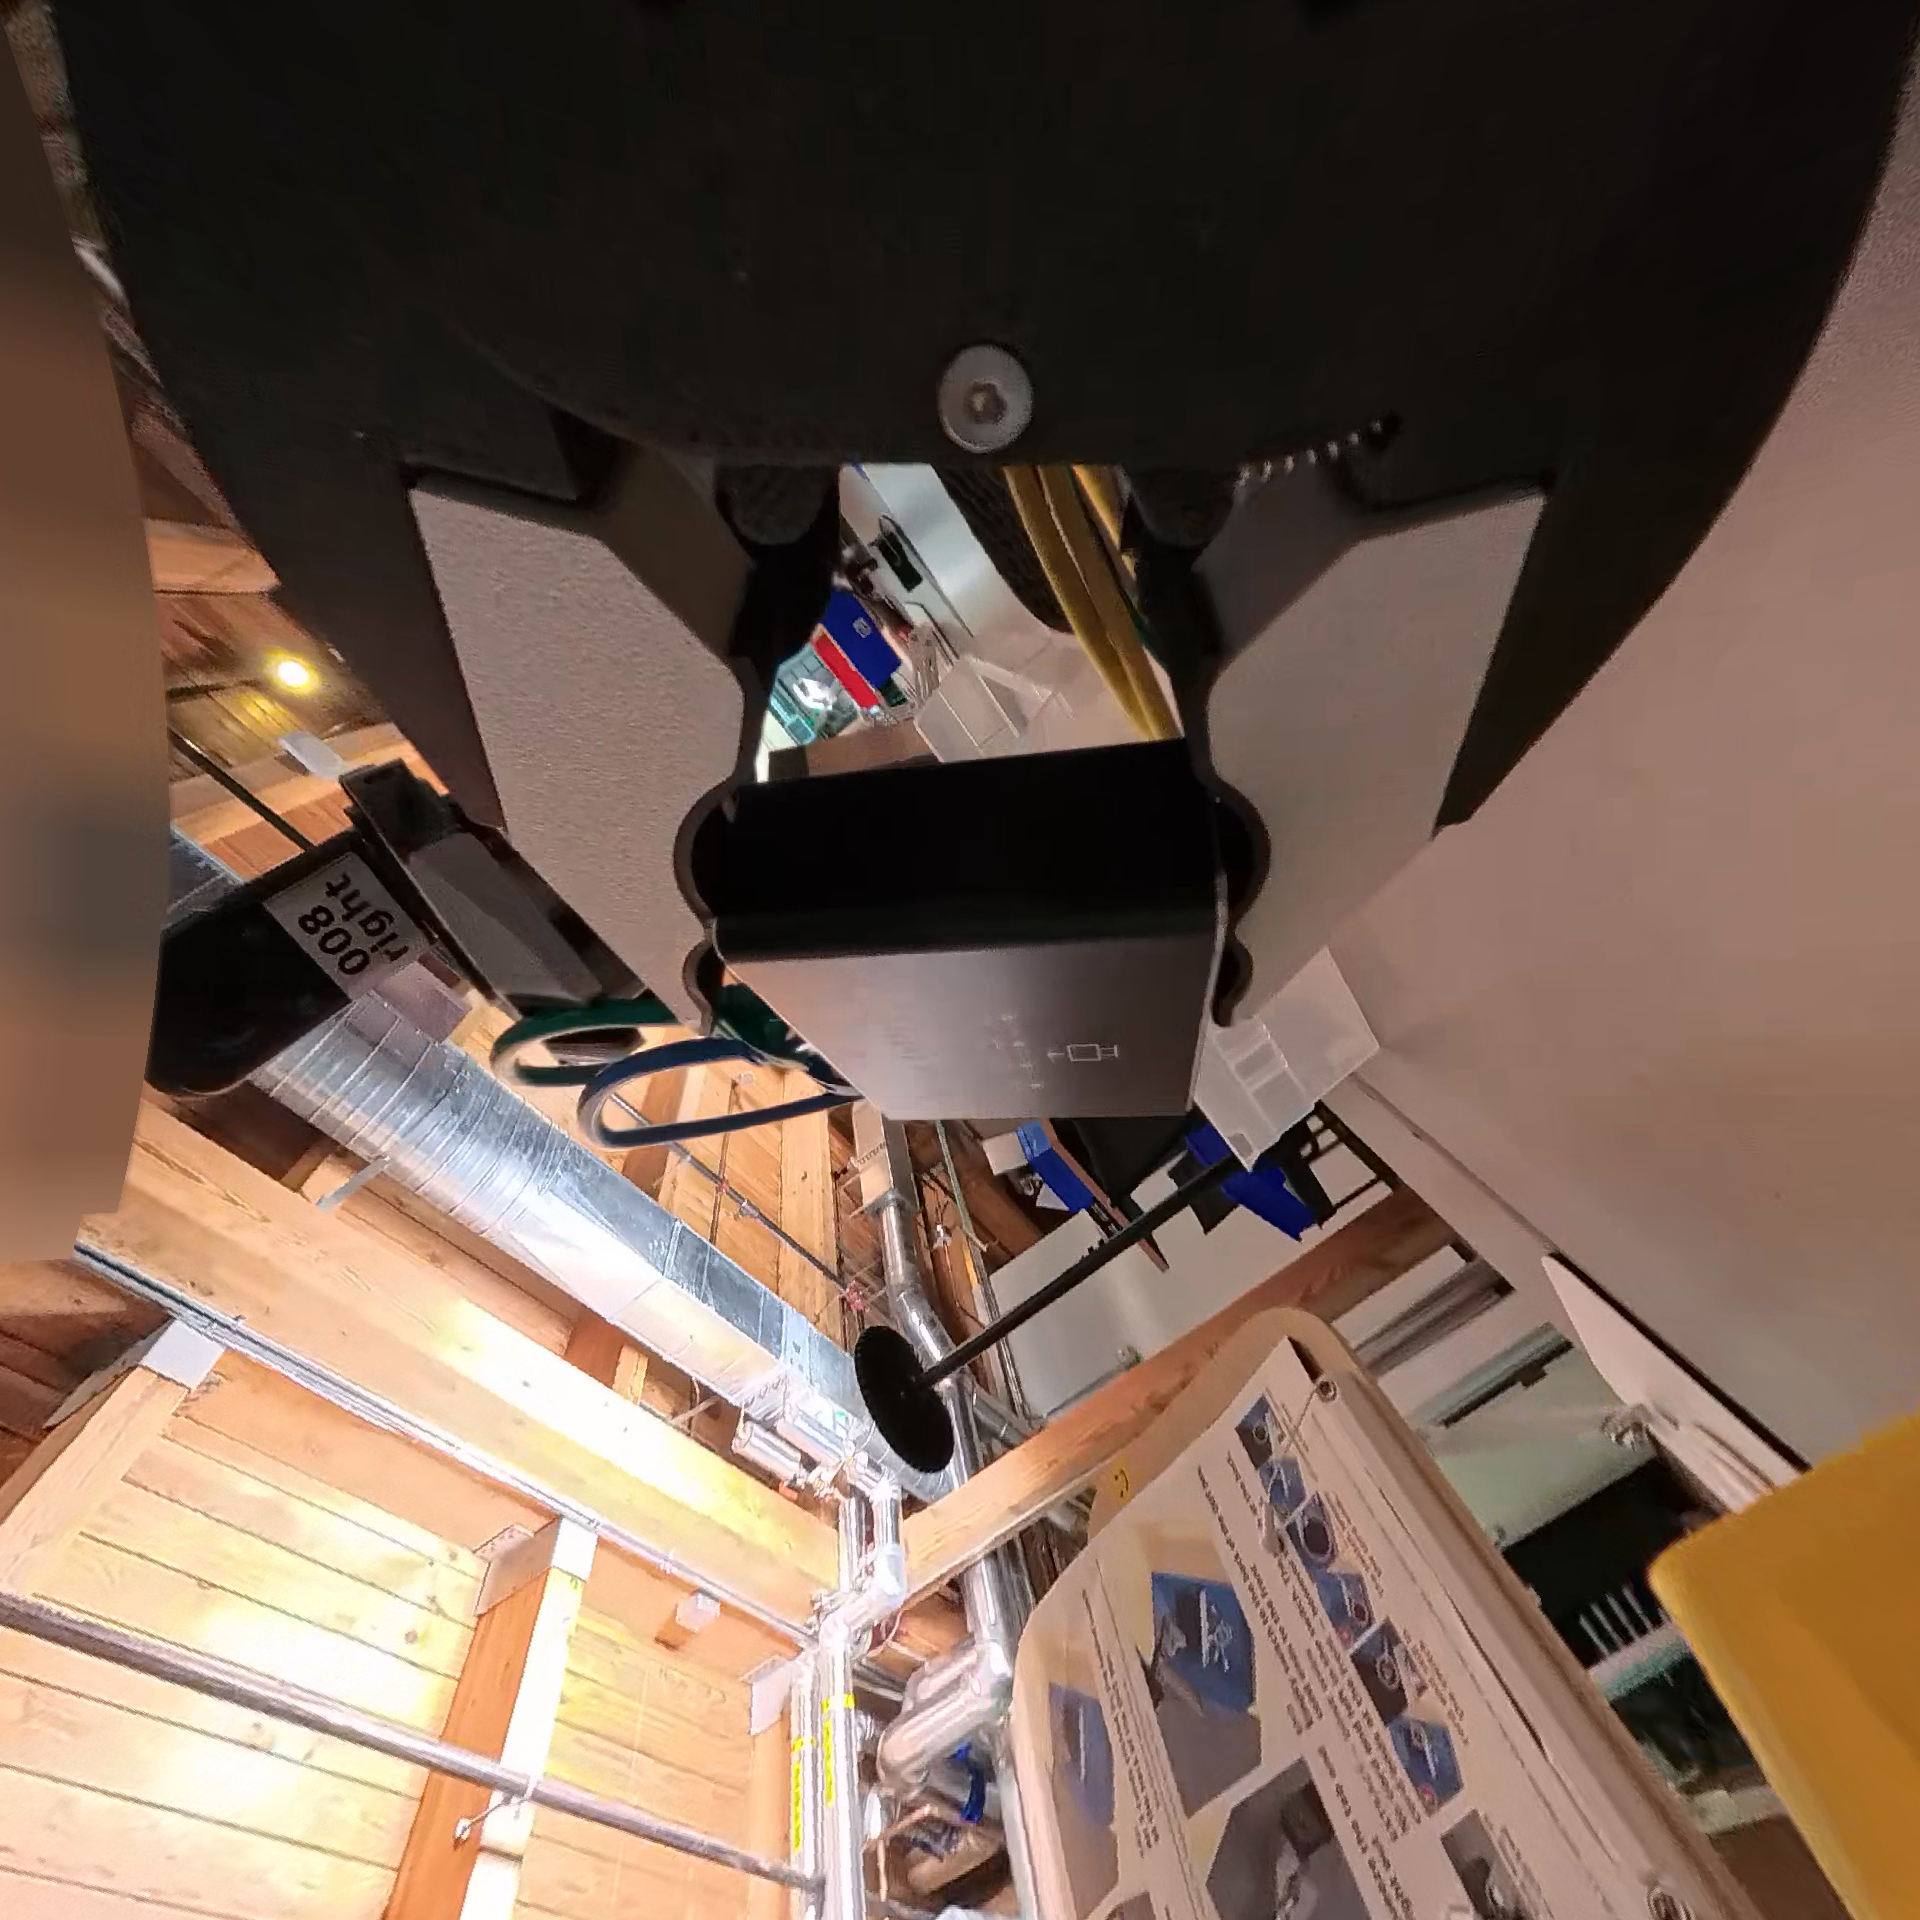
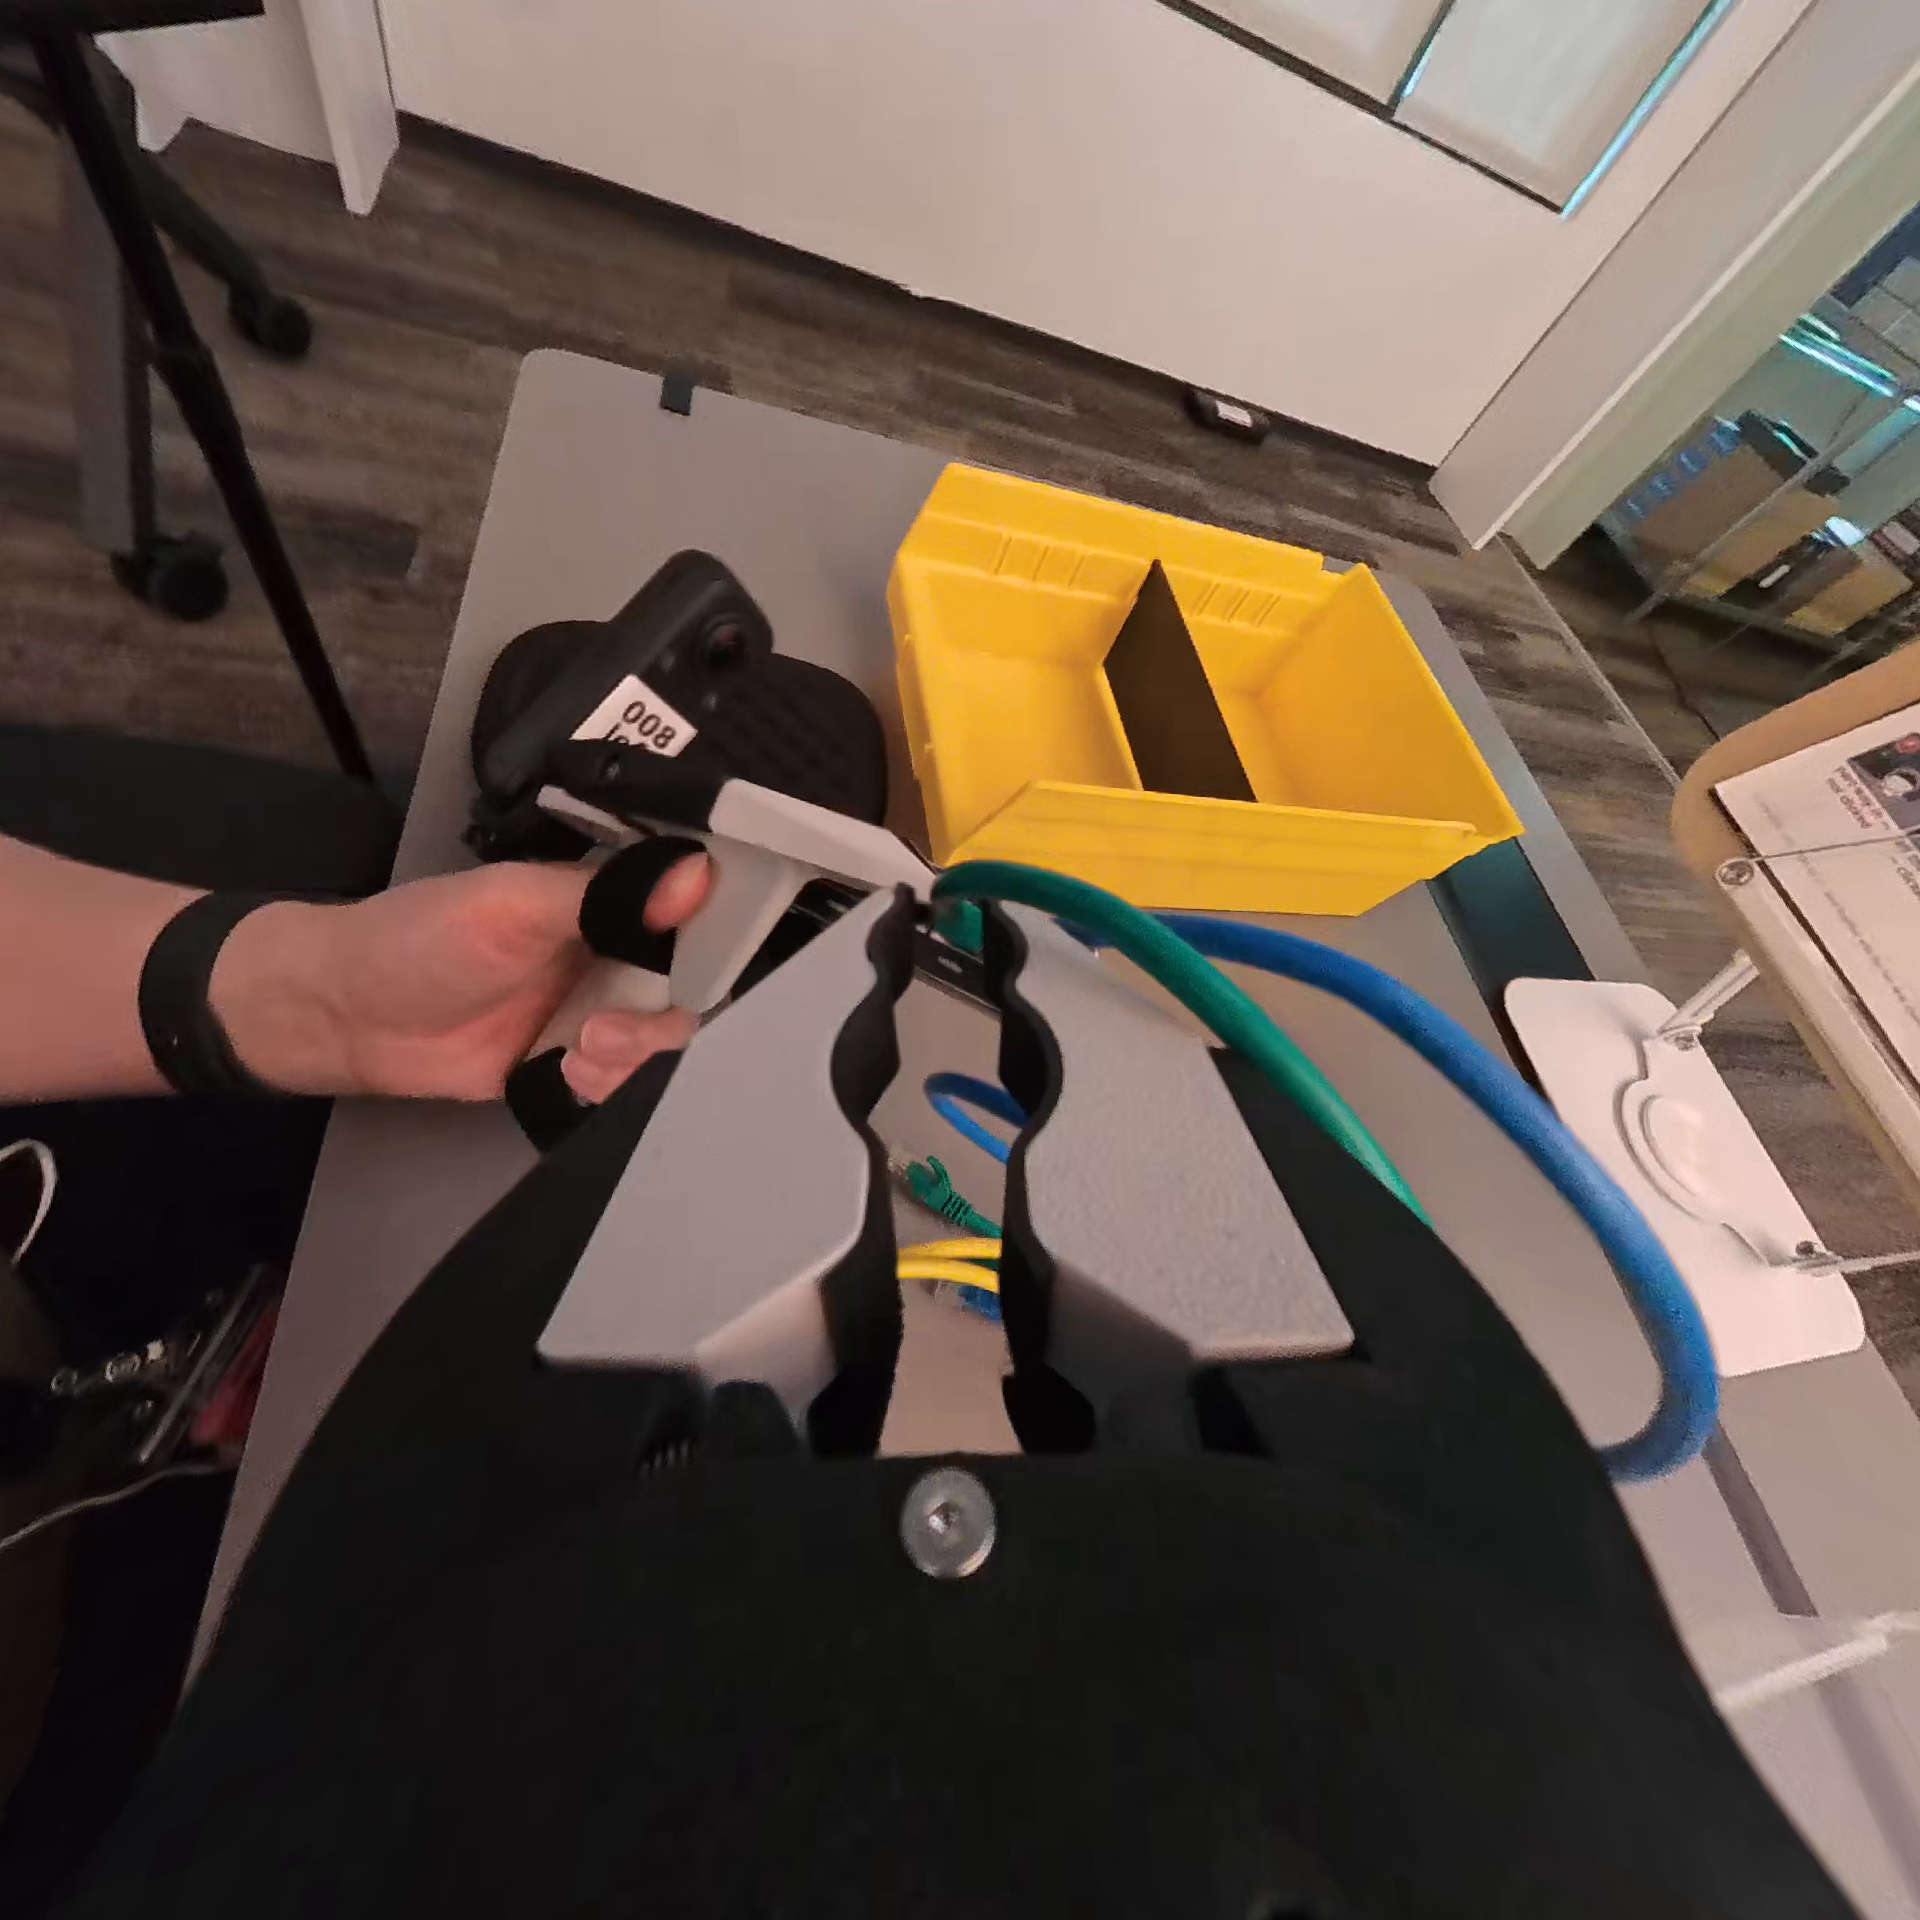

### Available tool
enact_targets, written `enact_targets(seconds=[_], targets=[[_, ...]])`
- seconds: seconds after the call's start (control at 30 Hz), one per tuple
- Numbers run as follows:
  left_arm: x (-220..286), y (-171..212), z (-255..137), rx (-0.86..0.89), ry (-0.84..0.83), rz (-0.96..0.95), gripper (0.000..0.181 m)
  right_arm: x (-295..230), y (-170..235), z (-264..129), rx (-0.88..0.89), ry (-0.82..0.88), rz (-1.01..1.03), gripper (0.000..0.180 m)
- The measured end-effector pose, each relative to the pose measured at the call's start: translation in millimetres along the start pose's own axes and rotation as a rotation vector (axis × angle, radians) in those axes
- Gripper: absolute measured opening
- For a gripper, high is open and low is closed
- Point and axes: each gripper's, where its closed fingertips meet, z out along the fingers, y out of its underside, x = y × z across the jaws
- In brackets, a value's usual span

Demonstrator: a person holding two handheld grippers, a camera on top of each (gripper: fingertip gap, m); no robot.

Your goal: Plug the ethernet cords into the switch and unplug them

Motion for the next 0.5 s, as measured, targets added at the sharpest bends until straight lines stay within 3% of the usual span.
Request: enact_targets(seconds=[0.2,0.5], targets=[[4,-7,-1,0.058,-0.033,0.117,0.091,0,1,6,0.021,-0.008,0.069,0.007],[18,-17,-6,0.127,-0.038,0.279,0.092,-3,-8,3,0.081,0.0,-0.009,0.006]])
